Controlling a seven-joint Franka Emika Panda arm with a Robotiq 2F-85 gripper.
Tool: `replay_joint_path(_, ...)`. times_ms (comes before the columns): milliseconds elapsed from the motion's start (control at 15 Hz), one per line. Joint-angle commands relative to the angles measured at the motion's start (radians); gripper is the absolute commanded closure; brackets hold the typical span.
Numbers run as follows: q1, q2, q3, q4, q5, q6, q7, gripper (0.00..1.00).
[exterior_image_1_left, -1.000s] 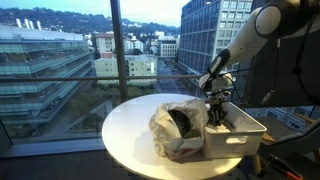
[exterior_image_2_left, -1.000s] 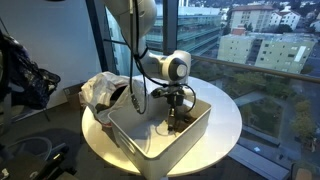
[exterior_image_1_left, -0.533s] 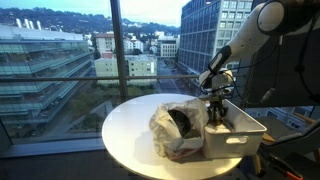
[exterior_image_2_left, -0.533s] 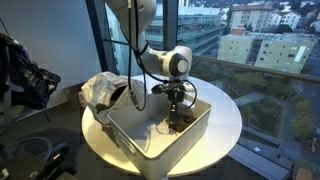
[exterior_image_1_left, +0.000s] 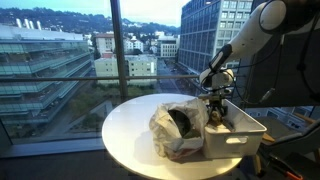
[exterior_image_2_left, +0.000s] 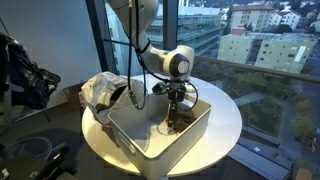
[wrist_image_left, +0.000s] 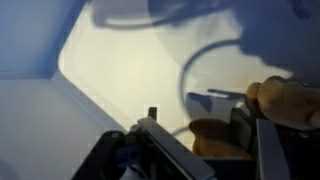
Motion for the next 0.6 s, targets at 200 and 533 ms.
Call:
replay_joint_path(200, -0.023, 0.01, 0.007, -0.039, 0.056, 0.153, -0.085, 0.0)
replay_joint_path(533, -0.016, 0.084, 0.008, -0.035, 0.047, 0.299, -0.153, 0.0)
